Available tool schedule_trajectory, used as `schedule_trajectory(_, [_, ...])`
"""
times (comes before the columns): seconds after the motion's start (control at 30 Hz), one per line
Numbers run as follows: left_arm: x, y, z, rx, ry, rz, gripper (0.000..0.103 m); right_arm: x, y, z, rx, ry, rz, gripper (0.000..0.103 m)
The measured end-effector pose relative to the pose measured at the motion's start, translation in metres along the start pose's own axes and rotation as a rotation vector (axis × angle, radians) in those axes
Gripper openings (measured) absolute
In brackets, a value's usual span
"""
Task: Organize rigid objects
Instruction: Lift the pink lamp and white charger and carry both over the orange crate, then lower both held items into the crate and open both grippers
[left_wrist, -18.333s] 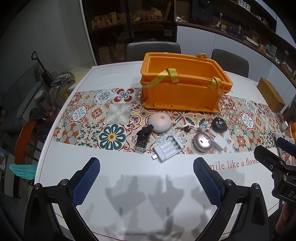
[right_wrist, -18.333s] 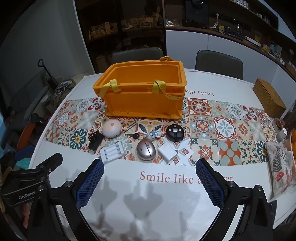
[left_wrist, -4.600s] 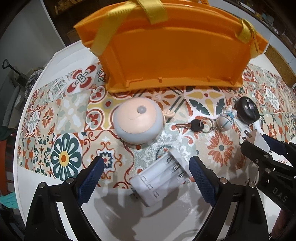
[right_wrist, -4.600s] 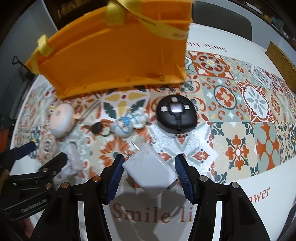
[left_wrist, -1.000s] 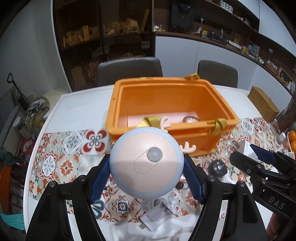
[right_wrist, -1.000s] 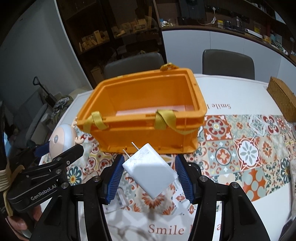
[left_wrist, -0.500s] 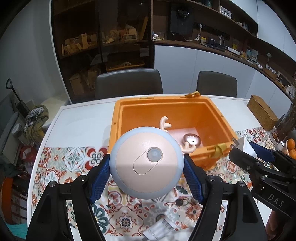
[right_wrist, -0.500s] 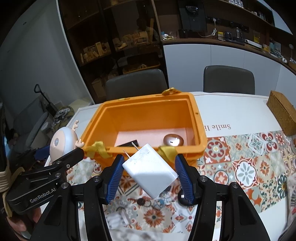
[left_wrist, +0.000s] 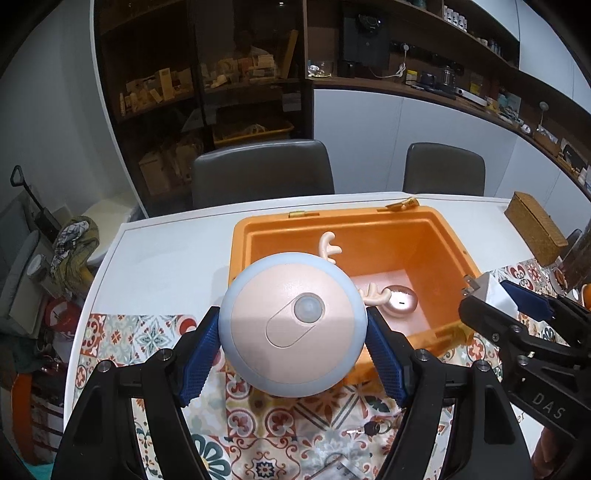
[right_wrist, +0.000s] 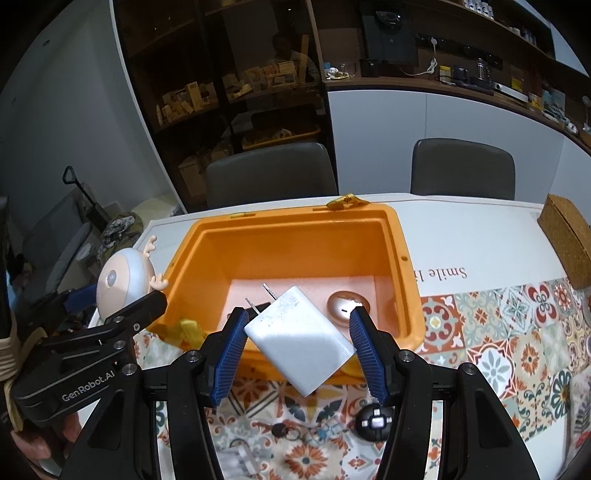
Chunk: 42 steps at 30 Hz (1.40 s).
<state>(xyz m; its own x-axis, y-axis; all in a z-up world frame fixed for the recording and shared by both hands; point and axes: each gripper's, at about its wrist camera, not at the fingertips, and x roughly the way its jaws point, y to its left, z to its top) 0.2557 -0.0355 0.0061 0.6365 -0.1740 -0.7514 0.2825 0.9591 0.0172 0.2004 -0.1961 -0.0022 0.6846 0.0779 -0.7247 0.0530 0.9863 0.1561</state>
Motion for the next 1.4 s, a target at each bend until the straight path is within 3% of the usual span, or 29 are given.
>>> schedule_trajectory(0.7, [0.063,-0.006,0.030,0.054,0.155,0.014,0.075,0.049,-0.007,0.035,-0.011,0.121,-0.051,0.057])
schedule_trajectory(1.4, [0.104,-0.009,0.015,0.031,0.318,0.021,0.079,0.069,-0.016,0.034,-0.006,0.181,-0.065,0.057])
